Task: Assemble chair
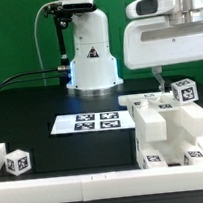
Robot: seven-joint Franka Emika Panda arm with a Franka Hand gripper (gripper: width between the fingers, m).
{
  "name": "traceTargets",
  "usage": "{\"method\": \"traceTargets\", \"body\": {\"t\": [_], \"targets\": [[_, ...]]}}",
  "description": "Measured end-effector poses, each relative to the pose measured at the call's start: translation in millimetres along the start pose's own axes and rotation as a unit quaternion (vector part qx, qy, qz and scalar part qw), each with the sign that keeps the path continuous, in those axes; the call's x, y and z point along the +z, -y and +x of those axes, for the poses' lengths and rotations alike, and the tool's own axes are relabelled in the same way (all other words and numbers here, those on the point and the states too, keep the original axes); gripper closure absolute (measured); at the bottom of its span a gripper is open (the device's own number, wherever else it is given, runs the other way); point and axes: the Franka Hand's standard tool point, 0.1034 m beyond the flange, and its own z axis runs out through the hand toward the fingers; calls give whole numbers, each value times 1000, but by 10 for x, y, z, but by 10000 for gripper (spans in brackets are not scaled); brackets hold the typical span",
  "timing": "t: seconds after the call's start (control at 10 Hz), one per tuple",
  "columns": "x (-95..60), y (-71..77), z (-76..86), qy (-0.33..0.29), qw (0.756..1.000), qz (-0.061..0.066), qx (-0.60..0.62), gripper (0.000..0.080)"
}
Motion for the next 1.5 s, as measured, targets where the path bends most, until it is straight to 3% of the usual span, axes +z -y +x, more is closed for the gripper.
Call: {"method": "traceTargets", "body": {"t": [0.1, 0.2, 0.3, 0.6, 1.0, 1.1, 1.2, 1.3, 1.4, 1.5], "targets": [[1, 3, -2, 0, 1000, 0, 23, 425], [1, 4, -2, 0, 999, 0, 53, 425], [2, 3, -1, 0, 996, 0, 90, 520], [1, 16, 2, -3, 963, 2, 268, 519], [-4, 66, 21, 5, 853, 33, 521, 518], [-4, 66, 21, 6, 852, 33, 522, 518], [-2, 66, 19, 6, 858, 33, 512, 463], [-1, 65, 20, 5, 871, 33, 489, 327], [-9, 51, 36, 1, 899, 33, 438, 327], [-14, 17, 66, -3, 936, 32, 351, 192]]}}
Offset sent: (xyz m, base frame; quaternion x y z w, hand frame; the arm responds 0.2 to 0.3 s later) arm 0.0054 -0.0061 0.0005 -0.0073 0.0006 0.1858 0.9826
